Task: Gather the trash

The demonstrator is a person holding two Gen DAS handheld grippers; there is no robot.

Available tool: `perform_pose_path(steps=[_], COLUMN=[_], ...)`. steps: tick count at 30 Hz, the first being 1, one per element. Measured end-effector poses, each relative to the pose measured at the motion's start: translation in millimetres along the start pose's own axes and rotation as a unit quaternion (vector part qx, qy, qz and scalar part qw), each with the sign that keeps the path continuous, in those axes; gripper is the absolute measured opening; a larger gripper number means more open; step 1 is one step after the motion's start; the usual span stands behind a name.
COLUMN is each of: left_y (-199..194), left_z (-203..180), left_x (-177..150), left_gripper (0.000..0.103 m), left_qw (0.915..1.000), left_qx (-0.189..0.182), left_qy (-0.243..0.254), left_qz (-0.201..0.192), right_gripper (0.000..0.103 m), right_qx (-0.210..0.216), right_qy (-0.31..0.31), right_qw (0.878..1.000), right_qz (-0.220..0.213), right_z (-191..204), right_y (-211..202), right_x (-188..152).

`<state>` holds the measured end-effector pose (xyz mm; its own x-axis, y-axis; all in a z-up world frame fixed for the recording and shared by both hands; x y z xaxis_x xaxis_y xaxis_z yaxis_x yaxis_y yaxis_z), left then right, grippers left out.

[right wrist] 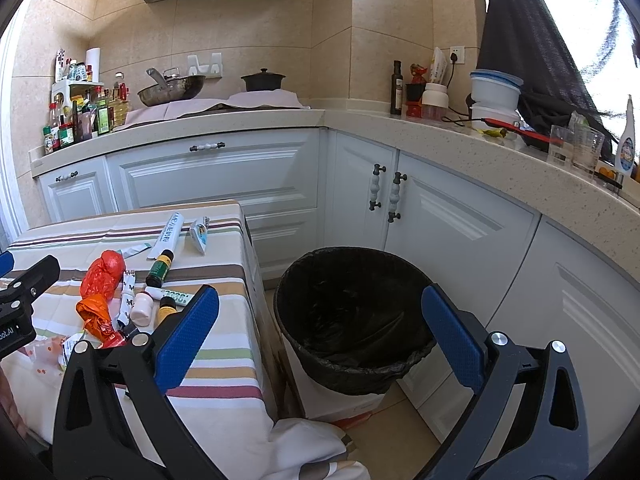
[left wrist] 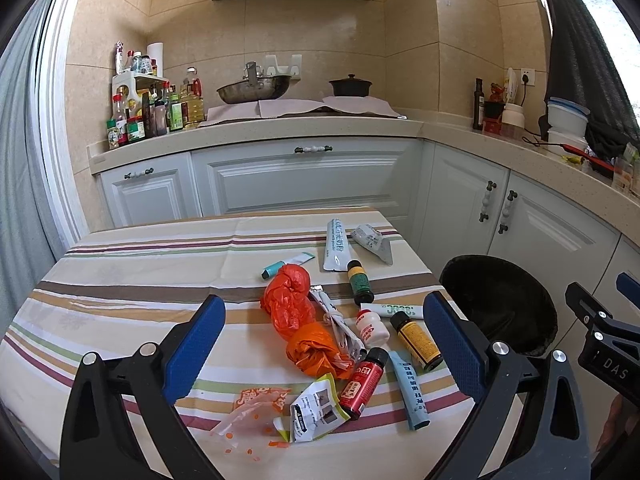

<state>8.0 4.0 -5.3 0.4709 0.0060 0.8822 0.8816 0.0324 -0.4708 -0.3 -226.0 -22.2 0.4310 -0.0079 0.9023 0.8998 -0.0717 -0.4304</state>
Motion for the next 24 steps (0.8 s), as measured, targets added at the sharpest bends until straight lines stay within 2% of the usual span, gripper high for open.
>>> perform_pose_path(steps=[24], left_y=[0.9], left_z=[3.6], left_x=[-3.2], left_gripper=[0.096], left_qw=[1.0], left_qx=[0.003], left_qy=[-0.001], left_qz=[0.004], right_gripper=[0.099], right_qx=[-0.001], right_qy=[-0.001], right_qw=[1.0], right_qz=[0.001], right_z=[-2.5], right_y=[0.5], right_x=[-0.6])
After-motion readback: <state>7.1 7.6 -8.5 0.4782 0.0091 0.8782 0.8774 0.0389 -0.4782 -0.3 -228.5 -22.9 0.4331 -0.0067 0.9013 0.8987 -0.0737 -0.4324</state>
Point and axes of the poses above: each gripper's, at about its wrist camera, not at the fingertips, and y roughly the way its jaws point, z to its left, x to its top, the point moved 1 cm from there along y, roughly the way its jaws point
